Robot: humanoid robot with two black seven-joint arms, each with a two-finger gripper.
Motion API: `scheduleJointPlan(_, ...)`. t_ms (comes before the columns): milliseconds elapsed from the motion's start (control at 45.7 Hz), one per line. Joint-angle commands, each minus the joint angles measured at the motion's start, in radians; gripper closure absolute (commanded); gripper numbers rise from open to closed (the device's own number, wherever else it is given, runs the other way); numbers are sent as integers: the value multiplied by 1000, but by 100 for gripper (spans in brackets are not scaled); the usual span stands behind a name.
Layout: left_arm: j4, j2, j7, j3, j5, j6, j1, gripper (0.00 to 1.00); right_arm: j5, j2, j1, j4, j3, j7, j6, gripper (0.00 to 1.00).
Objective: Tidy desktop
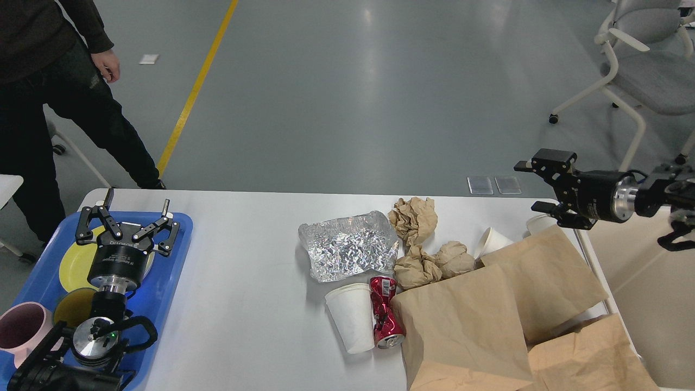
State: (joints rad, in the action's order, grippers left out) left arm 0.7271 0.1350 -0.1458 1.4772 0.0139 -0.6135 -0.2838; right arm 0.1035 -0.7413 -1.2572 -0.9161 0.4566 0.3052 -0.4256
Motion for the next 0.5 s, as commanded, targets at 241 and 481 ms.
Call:
scheduleJointPlan(241, 0, 0, 2, 0, 0, 0, 0, 4, -128, 273, -511, -49, 715, -12, -395, 0)
scheduleJointPlan(481, 0, 0, 0, 0, 0, 0, 0, 4, -119, 342, -850, -381, 827, -294, -433, 0)
